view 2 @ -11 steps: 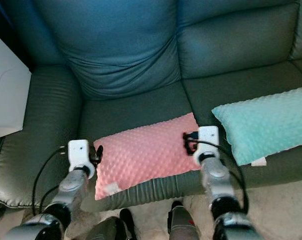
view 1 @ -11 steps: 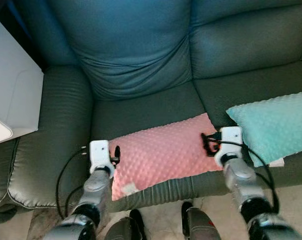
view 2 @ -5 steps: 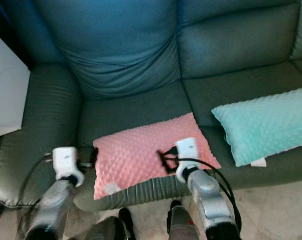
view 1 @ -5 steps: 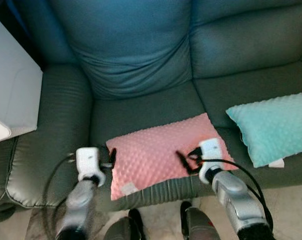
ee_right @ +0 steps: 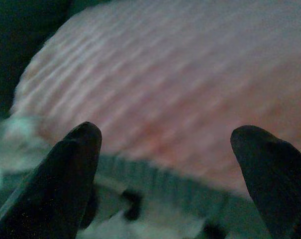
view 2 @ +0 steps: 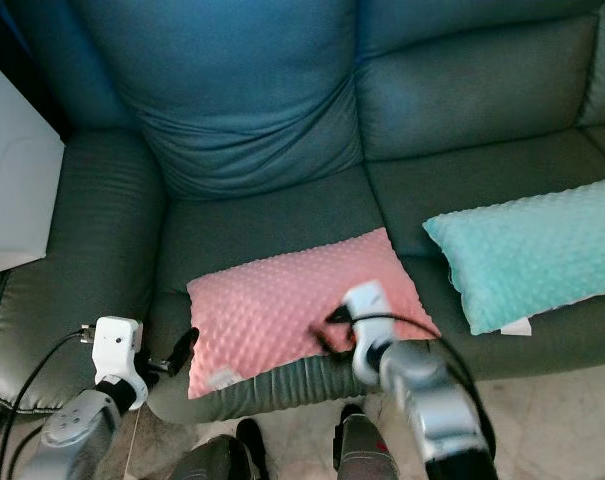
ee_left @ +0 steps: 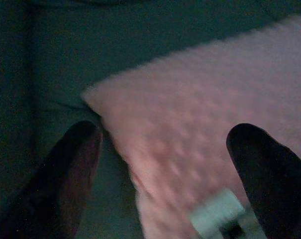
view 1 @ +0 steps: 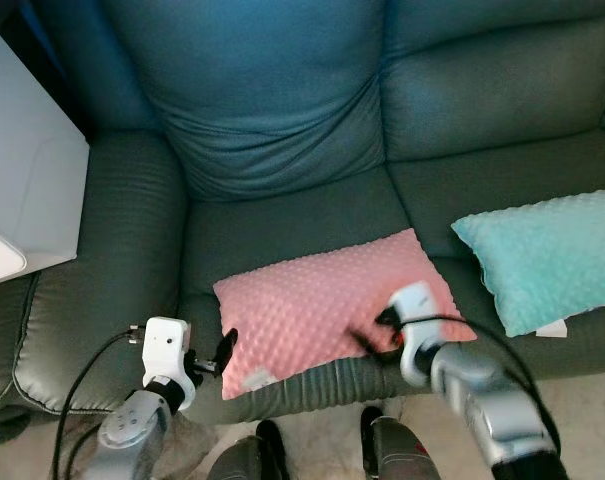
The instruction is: Move the pillow to the sofa
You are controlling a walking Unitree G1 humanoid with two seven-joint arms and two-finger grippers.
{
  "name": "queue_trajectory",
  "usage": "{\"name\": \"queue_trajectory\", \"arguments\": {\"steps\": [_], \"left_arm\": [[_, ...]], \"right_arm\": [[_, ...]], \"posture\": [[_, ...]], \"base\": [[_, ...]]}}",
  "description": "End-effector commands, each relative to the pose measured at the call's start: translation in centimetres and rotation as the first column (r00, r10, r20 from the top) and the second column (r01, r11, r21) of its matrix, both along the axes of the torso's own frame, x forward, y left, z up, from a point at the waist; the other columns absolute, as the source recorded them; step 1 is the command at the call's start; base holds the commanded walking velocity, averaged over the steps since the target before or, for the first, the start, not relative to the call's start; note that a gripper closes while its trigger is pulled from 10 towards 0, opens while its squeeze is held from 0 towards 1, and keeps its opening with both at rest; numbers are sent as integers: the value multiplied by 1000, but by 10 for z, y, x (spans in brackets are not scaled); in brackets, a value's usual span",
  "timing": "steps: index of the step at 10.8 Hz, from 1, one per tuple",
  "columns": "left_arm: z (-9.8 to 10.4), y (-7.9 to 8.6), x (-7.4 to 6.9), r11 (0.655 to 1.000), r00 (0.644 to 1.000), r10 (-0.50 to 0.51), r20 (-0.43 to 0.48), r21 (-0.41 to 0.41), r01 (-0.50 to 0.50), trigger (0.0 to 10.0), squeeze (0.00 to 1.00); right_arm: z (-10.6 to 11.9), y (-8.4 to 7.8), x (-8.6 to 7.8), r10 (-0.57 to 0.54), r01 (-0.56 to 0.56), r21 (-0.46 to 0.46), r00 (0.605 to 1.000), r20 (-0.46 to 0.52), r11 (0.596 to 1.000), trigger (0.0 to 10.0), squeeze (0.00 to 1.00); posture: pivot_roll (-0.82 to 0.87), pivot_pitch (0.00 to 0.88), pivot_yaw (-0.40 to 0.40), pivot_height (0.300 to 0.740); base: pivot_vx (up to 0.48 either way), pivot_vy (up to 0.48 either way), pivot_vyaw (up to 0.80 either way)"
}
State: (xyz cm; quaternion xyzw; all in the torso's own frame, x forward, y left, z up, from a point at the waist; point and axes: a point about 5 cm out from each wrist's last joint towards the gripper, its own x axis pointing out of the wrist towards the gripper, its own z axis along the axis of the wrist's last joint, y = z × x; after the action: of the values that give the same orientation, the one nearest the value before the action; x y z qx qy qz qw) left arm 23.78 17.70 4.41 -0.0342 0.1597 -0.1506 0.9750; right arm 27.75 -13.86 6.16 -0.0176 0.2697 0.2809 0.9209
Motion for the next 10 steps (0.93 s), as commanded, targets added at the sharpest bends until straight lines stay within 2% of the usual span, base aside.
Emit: {"name": "queue_trajectory", "arguments": {"steps": [1, 2, 3, 4, 5, 6, 8, 10], "left_arm": [[-6, 3, -12, 1000, 997, -28, -71, 1, 29, 10000, 1000], [-6, -3, -26, 992, 983, -123, -140, 8, 125, 10000, 1000], [-7, -7, -34, 981, 965, -189, -180, 7, 193, 10000, 1000], [-13, -11, -45, 957, 929, -280, -241, 12, 291, 10000, 1000], [-19, -12, -52, 936, 903, -321, -286, 51, 349, 10000, 1000], [-21, -13, -52, 933, 896, -325, -302, 53, 356, 10000, 1000], [-30, -23, -47, 899, 863, -378, -335, 89, 428, 10000, 1000], [-36, -36, -40, 883, 844, -413, -342, 74, 463, 10000, 965]], "right_arm": [[-5, 6, -9, 39, -38, 19, 998, -53, 999, 10000, 1000], [-12, 5, -22, 75, -71, 32, 985, -153, 997, 10000, 1000], [-17, 6, -30, 110, -107, 26, 977, -183, 994, 10000, 1000], [-22, 7, -32, 102, -102, 11, 974, -203, 995, 10000, 1000], [-26, 7, -33, 95, -100, -10, 972, -216, 995, 10000, 1000], [-28, 6, -32, 87, -97, -35, 972, -218, 995, 10000, 1000], [-36, 1, -35, 83, -110, -110, 972, -221, 988, 10000, 1000], [-43, -5, -39, 58, -96, -146, 969, -242, 985, 10000, 1000]], "posture": [[-211, 250, 122, 740], [-212, 250, 124, 740], [-207, 250, 127, 740], [-204, 251, 127, 740], [-202, 252, 126, 740], [-204, 254, 125, 740], [-214, 262, 122, 740], [-220, 275, 121, 740]], "base": [[0, 0, 0], [0, 0, 0], [0, 0, 0], [0, 0, 0], [0, 0, 0], [0, 0, 0], [0, 0, 0], [0, 0, 0]]}}
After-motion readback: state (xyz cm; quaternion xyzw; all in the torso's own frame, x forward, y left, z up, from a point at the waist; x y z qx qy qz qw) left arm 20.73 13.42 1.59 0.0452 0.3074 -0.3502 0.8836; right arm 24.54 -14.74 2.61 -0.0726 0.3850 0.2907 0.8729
